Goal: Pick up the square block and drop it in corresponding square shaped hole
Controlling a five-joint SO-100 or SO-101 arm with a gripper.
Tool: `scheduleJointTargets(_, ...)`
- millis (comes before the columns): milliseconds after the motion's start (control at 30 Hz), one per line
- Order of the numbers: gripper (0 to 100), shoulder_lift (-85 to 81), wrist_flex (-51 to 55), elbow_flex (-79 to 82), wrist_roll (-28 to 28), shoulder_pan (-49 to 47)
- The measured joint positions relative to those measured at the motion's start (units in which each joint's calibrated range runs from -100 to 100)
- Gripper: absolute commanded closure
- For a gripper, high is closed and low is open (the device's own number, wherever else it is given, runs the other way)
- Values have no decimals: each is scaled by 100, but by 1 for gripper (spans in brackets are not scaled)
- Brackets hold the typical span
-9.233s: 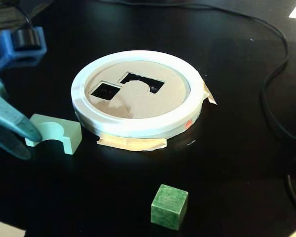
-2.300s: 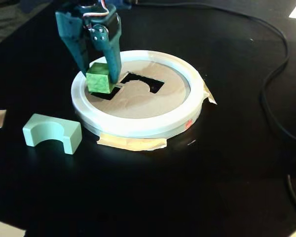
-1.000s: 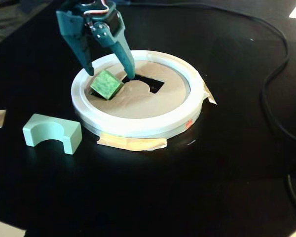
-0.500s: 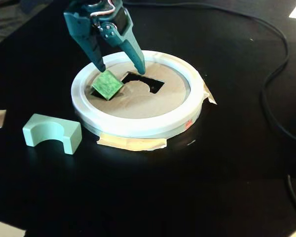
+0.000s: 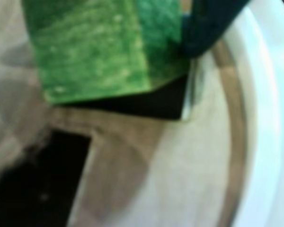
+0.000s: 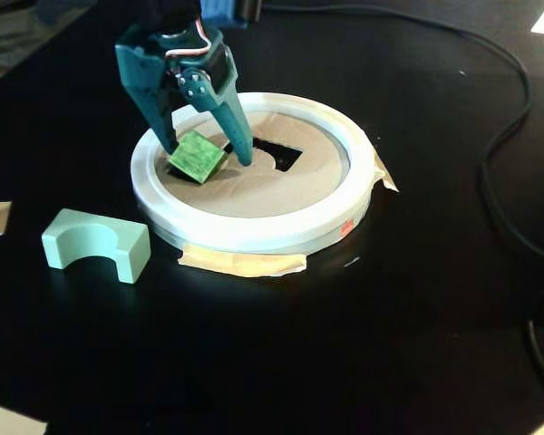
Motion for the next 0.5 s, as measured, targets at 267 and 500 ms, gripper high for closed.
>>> scheduleJointTargets(267, 30, 0, 0, 0, 5, 0)
scheduleJointTargets(500, 29, 89, -553, 59, -15, -20)
